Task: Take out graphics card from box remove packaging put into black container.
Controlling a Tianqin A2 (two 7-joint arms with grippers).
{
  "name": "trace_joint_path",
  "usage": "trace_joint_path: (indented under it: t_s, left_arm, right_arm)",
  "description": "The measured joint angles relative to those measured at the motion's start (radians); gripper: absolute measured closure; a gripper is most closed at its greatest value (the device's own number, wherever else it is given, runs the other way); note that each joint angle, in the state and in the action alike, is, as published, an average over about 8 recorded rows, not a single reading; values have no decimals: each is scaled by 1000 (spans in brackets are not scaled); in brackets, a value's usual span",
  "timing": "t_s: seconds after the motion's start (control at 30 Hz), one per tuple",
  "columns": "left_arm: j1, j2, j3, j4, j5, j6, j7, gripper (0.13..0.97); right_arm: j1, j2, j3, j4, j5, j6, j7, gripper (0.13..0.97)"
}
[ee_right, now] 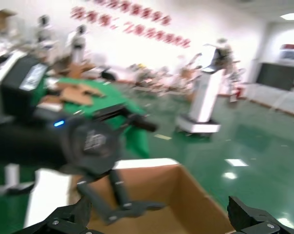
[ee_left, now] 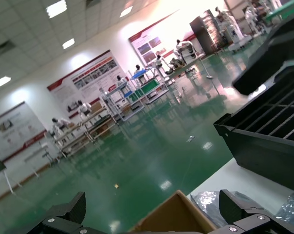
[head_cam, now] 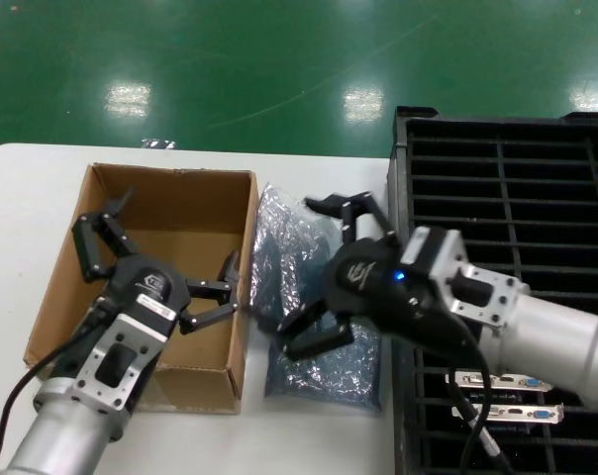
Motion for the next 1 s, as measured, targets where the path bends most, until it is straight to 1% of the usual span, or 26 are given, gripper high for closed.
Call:
trace_joint_path:
  t_s: [0.83,0.93,1.0]
  left_arm:
    - [44,-85,21,154,-518,-146,8,132]
    - [49,-95,24,171,-576,-162,9,132]
    - [51,-100,25,180,-606,-170,10,132]
  right_arm:
    - [-486,-114,386,-5,217,526,-260,129]
    - [-540,-127,429,-5,242,585,-289,129]
    - [-568,-134,451,-6,254,615,-304,129]
